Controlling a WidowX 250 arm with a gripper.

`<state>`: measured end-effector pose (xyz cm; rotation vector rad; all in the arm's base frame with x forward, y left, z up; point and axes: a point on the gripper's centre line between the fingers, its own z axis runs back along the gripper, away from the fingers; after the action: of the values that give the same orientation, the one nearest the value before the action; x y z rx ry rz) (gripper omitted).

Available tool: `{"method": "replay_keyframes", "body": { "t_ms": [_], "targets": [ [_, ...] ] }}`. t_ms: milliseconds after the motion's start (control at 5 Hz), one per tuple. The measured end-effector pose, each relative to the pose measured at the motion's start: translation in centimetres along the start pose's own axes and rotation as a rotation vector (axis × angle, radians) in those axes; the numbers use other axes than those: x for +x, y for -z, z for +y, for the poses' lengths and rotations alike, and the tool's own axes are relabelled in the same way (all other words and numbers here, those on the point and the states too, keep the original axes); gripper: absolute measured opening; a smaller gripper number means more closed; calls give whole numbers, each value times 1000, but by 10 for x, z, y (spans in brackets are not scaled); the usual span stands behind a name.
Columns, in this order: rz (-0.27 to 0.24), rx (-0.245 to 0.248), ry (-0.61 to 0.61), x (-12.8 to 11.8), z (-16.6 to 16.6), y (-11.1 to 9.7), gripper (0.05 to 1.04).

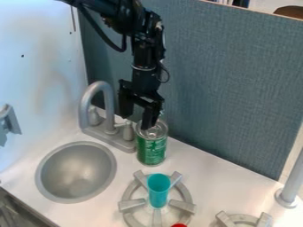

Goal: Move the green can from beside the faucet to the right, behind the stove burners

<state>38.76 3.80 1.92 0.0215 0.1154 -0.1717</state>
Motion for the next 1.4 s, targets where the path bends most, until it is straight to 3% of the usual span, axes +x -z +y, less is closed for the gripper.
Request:
{"method": "replay_keyframes", "body": {
  "t_ms": [200,600,800,1400],
  "targets": [
    [52,-13,4,-5,-3,19,1001],
    [-17,22,24,5,3,21,1001],
    [-14,89,-8,10,14,17,1001],
    [3,157,-74,20,29,23,1001]
  ]
}}
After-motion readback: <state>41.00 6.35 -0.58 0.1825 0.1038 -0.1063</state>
